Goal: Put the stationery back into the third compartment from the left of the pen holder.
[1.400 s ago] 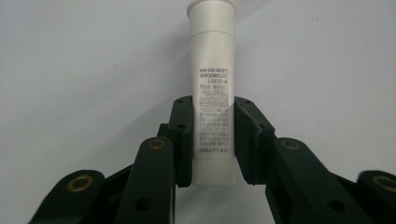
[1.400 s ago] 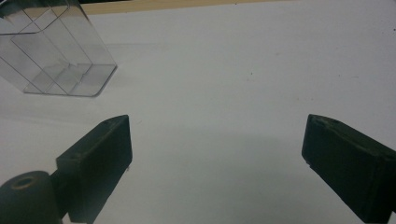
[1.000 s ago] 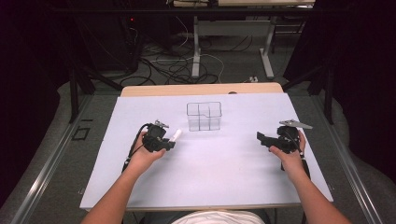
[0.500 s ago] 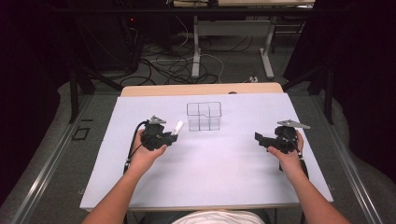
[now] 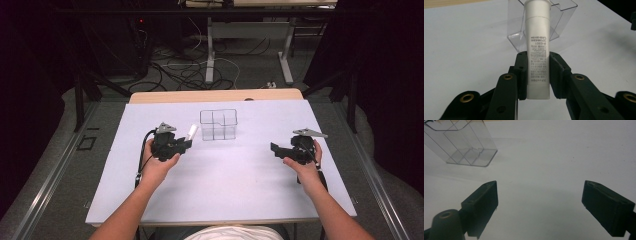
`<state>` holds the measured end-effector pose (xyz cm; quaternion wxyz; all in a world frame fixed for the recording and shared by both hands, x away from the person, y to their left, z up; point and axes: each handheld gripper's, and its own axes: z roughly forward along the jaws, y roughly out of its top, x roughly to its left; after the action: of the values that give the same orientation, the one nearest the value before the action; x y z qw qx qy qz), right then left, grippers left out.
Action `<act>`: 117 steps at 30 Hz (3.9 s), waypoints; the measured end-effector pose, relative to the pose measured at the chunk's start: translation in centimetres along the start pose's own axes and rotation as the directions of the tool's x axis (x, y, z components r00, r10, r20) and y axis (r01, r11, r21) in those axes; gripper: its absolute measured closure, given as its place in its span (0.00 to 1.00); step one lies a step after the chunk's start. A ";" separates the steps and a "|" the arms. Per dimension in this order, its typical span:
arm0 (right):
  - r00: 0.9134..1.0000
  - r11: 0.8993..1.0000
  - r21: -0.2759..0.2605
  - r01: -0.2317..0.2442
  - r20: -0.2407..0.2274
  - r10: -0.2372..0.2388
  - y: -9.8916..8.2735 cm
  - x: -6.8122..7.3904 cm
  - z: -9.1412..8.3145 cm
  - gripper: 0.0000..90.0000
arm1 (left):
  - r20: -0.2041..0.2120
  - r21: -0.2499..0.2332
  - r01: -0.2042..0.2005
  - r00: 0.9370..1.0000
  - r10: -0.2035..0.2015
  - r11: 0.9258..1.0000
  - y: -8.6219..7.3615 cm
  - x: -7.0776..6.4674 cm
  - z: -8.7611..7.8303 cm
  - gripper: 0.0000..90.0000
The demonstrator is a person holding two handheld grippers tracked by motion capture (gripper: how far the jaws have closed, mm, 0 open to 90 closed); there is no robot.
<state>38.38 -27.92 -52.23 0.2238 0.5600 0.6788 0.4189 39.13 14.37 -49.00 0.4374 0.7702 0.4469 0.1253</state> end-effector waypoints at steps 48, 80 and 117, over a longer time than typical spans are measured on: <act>0.901 0.973 0.129 -0.191 -0.370 0.226 3.2 12.8 2.0 0.37 | 0.097 -0.068 0.125 0.988 -0.118 0.990 -1.1 -2.3 1.0 0.79; 0.803 0.897 0.266 -0.352 -0.406 0.436 0.9 12.6 3.7 0.49 | 0.193 0.008 -0.001 0.981 -0.001 1.000 -2.7 -7.5 4.1 0.79; 0.788 0.875 0.305 -0.377 -0.390 0.476 0.5 12.7 3.9 0.73 | 0.244 -0.009 -0.009 0.970 0.011 1.000 -3.0 -8.7 4.4 0.75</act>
<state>38.23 -14.68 -51.87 -0.1023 0.6063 0.6074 0.5030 35.04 5.63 -52.28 0.4912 0.7803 0.3855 0.0335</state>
